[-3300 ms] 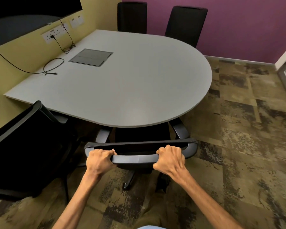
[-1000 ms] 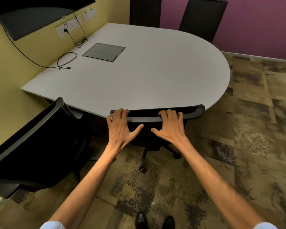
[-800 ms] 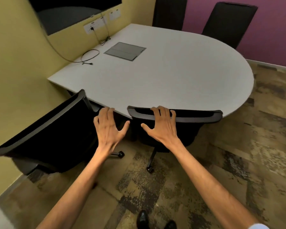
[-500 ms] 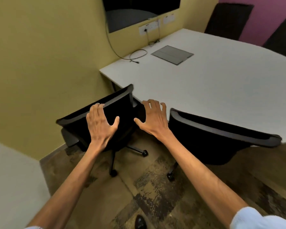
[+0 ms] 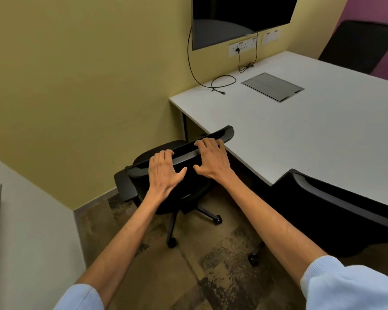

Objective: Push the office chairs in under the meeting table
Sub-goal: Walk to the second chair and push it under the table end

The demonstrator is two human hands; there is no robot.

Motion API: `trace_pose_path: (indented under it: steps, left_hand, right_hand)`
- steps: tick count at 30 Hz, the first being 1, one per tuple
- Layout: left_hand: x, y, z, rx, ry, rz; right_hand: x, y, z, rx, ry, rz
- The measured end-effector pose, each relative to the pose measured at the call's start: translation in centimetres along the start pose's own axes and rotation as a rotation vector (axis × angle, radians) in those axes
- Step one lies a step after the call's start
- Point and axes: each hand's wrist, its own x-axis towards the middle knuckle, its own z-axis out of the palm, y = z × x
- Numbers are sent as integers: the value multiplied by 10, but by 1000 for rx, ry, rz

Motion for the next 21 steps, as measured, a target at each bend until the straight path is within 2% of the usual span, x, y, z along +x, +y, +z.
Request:
trace_pose_path:
  steps: [7,12,17,21]
  left_hand:
    - [25,-7,13,17,-87,-33]
    - [31,-6,21,144,-211,-71]
    - [35,-9,31,233,-126,-86]
    - [38,-23,37,245,-11,-28]
  right_hand:
    - [39,11,22,-72,-173,14]
    - [58,17,23,-30,-195,-16]
    - [69,18,22,-84,-264,-59]
    - [71,14,31,-101,-270,-60]
